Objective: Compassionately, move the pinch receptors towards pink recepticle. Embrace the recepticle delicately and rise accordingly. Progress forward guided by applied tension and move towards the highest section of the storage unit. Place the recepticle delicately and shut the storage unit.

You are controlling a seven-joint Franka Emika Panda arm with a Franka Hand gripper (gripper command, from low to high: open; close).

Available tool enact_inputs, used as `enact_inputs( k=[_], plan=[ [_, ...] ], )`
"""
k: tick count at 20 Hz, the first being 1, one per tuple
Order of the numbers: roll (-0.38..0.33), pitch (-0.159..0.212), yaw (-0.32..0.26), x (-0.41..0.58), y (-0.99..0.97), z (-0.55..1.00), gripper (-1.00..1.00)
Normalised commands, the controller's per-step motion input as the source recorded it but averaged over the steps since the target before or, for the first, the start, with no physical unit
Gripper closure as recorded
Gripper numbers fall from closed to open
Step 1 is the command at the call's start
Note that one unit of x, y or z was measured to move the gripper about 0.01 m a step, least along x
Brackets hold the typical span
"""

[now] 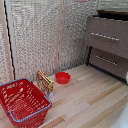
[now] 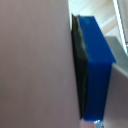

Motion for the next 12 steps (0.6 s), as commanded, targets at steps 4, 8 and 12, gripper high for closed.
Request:
enact_inputs(
  k=[4, 8, 12],
  plan=[
    [0.000, 0.118, -0.052, 0.014, -1.00, 0.47, 1.00],
    [0.000, 0.164, -0.057, 0.000, -1.00, 0.45, 1.00],
    [0.000, 0.193, -0.051, 0.000, -1.00, 0.45, 1.00]
  ],
)
